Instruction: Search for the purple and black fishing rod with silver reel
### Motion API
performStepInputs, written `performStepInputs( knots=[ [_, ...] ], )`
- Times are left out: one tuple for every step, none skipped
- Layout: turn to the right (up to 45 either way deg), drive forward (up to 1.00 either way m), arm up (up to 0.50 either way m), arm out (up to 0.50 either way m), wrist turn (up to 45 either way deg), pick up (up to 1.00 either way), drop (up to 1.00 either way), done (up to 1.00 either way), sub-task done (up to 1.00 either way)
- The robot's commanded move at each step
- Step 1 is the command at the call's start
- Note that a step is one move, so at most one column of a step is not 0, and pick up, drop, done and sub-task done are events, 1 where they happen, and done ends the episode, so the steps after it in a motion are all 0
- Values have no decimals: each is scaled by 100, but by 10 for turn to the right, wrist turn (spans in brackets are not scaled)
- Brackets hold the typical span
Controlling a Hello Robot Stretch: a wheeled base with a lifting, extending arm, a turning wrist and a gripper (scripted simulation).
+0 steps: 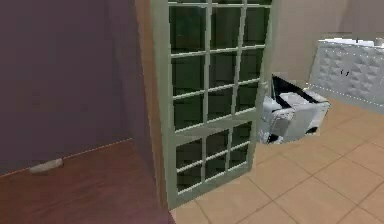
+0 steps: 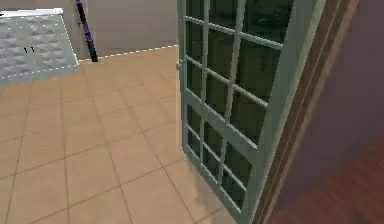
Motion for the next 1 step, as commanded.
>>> performStepInputs(
  knots=[
    [450,0,0,0,0,0,0,0,0]
  ],
)
